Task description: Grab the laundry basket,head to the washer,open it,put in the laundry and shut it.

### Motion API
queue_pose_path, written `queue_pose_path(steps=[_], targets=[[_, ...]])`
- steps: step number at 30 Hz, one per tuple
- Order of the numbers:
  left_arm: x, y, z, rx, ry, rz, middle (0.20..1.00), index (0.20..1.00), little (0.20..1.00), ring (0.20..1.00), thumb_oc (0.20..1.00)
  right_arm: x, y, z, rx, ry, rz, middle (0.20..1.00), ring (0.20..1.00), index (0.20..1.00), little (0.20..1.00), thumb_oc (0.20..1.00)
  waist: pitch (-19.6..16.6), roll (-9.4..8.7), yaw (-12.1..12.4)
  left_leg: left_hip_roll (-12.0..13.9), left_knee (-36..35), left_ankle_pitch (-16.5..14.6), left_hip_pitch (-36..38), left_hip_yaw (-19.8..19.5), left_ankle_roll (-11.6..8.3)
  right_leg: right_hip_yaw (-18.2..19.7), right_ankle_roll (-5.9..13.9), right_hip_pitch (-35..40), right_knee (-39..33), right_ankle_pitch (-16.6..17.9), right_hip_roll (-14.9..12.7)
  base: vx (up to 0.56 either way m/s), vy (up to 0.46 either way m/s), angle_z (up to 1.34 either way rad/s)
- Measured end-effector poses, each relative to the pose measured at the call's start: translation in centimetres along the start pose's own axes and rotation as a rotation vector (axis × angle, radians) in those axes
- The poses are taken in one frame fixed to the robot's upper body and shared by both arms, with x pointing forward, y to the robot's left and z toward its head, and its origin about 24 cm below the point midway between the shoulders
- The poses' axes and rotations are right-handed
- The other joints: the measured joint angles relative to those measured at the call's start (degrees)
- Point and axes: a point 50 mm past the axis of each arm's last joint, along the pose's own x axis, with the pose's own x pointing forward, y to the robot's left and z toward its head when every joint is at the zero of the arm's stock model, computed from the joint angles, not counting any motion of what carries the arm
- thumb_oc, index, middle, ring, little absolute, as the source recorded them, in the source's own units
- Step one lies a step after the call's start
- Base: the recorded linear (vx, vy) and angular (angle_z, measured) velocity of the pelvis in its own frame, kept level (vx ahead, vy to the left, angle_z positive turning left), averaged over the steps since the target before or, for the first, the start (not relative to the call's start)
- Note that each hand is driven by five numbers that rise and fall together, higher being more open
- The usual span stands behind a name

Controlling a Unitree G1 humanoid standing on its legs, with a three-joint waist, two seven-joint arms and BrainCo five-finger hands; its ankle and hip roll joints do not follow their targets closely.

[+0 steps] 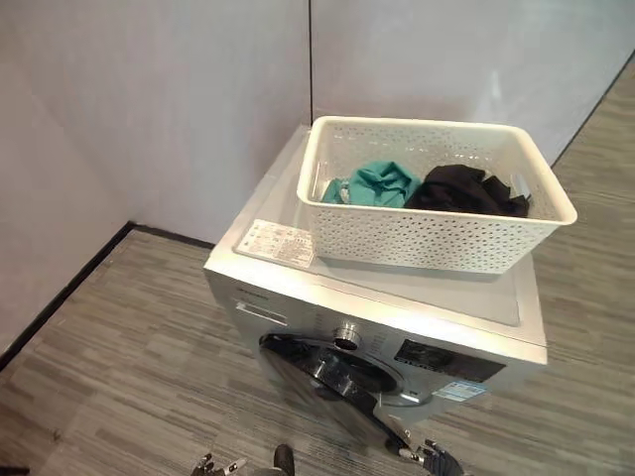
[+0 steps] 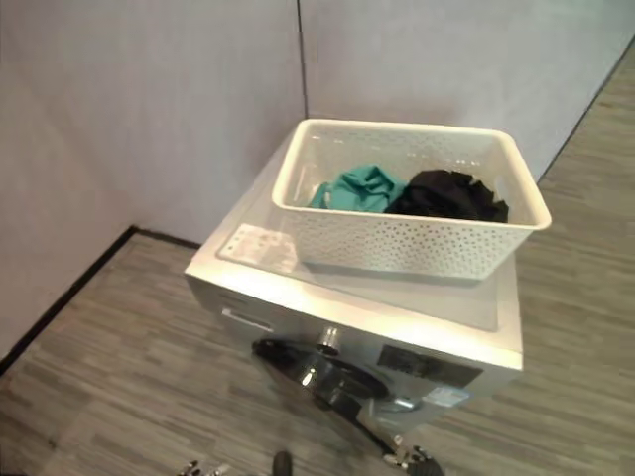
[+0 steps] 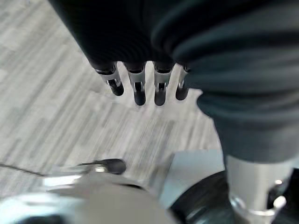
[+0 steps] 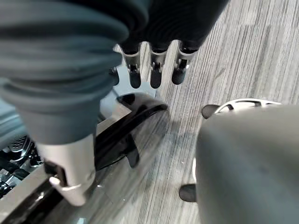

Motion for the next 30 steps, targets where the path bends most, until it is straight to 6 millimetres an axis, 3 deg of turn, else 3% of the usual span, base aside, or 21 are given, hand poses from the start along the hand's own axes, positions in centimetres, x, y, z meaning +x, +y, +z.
queue_pose_path(steps=[5, 14, 17, 18, 21, 22, 25, 26, 28, 29, 30], targets=[[0.1, 0.1, 0.1, 0.004, 0.006, 0.005, 1.000, 1.000, 1.000, 1.000, 1.000, 0.1, 0.0, 0.2, -0.004, -0.006, -0.009, 1.000, 1.000, 1.000, 1.000, 1.000, 0.49, -0.29, 0.00, -0.07, 0.01, 0.07, 0.33, -0.19, 0.01, -0.02, 0.02, 0.64, -0.38, 0.01, 0.02, 0.01, -0.024, 0.02], [0.2, -0.6, 0.7, -0.003, -0.015, -0.014, 1.000, 1.000, 1.000, 1.000, 1.000, 0.3, -0.5, 0.9, -0.060, -0.010, -0.033, 1.000, 1.000, 1.000, 1.000, 1.000, 2.39, 1.35, 0.03, 1.54, -0.01, 0.89, 0.81, -0.57, -1.23, -0.07, -0.37, 3.15, -4.41, 2.02, 2.45, -0.04, -0.100, 0.00], [0.3, -0.8, 1.8, -0.008, -0.058, -0.026, 1.000, 1.000, 1.000, 1.000, 1.000, 0.1, -0.9, 3.1, -0.180, -0.103, -0.017, 1.000, 1.000, 1.000, 1.000, 1.000, 2.96, 1.26, -0.01, 2.35, -0.01, 1.53, 0.65, -1.06, -1.94, -0.28, -0.83, 3.72, -5.67, 2.58, 3.58, -0.09, -0.171, 0.05], [0.1, -1.1, 3.2, -0.013, -0.117, -0.051, 1.000, 1.000, 1.000, 1.000, 1.000, -1.3, -1.8, 6.4, -0.303, -0.272, 0.006, 1.000, 1.000, 1.000, 1.000, 1.000, 3.26, 1.80, -0.06, 3.02, 0.01, 2.31, -0.01, -1.59, -2.51, -0.59, -1.33, 3.63, -6.73, 3.29, 4.65, -0.08, -0.188, 0.07], [0.0, -0.7, 3.4, 0.004, -0.138, -0.055, 1.000, 1.000, 1.000, 1.000, 1.000, -2.8, -3.3, 10.3, -0.441, -0.435, -0.013, 1.000, 1.000, 1.000, 1.000, 1.000, 3.51, 1.85, -0.25, 4.05, 0.04, 2.97, -0.10, -1.51, -3.18, -0.54, -1.81, 4.13, -8.00, 3.98, 5.86, -0.10, -0.229, -0.01], [-0.1, -0.4, 3.1, 0.013, -0.126, -0.059, 1.000, 1.000, 1.000, 1.000, 1.000, -3.3, -4.3, 11.6, -0.572, -0.457, -0.010, 1.000, 1.000, 1.000, 1.000, 1.000, 4.16, 1.97, -0.11, 5.03, 0.00, 3.38, -0.02, -1.46, -3.84, -0.58, -2.45, 4.32, -8.45, 4.32, 6.90, -0.13, -0.207, -0.04], [-0.1, -0.2, 3.1, 0.022, -0.126, -0.069, 1.000, 1.000, 1.000, 1.000, 1.000, -3.5, -4.8, 12.8, -0.668, -0.466, 0.002, 1.000, 1.000, 1.000, 1.000, 1.000, 5.68, 2.68, 0.65, 6.26, 1.34, 4.74, -1.54, -1.78, -5.39, -0.74, -3.13, 3.75, -8.78, 4.76, 8.87, -0.17, -0.131, 0.06], [0.1, -0.2, 3.8, 0.024, -0.143, -0.070, 1.000, 1.000, 1.000, 1.000, 1.000, -3.6, -4.9, 13.8, -0.691, -0.489, 0.000, 1.000, 1.000, 1.000, 1.000, 1.000, 6.24, 2.01, 0.21, 6.70, 3.34, 6.63, -4.30, -1.59, -6.71, -1.77, -3.85, 2.39, -8.80, 5.13, 8.13, -0.24, -0.123, 0.34], [0.5, -0.5, 6.1, 0.005, -0.199, -0.074, 1.000, 1.000, 1.000, 1.000, 1.000, -4.0, -4.9, 16.7, -0.733, -0.558, -0.016, 1.000, 1.000, 1.000, 1.000, 1.000, 8.47, 2.07, 0.45, 6.89, 6.36, 14.35, -10.41, -2.60, -10.54, -3.27, -7.11, -3.37, -3.26, 4.78, 8.39, -0.22, -0.101, 0.41], [0.9, 0.0, 7.6, 0.017, -0.225, -0.064, 1.000, 1.000, 1.000, 1.000, 1.000, -4.3, -3.4, 18.4, -0.745, -0.627, 0.004, 1.000, 1.000, 1.000, 1.000, 1.000, 10.56, -2.53, 0.37, 7.09, 15.79, 4.96, -10.90, 4.05, -7.42, -4.35, -9.68, -3.99, -5.66, 7.01, 4.44, -0.04, 0.007, 0.39], [0.8, 0.6, 7.2, 0.022, -0.215, -0.058, 1.000, 1.000, 1.000, 1.000, 1.000, -4.9, -3.0, 18.6, -0.758, -0.670, 0.019, 1.000, 1.000, 1.000, 1.000, 1.000, 10.73, -3.42, -0.55, 8.34, 25.46, -1.89, -5.90, 5.20, -7.28, -4.72, -9.26, -1.86, -8.75, 8.45, 4.08, 0.02, 0.029, 0.50]])
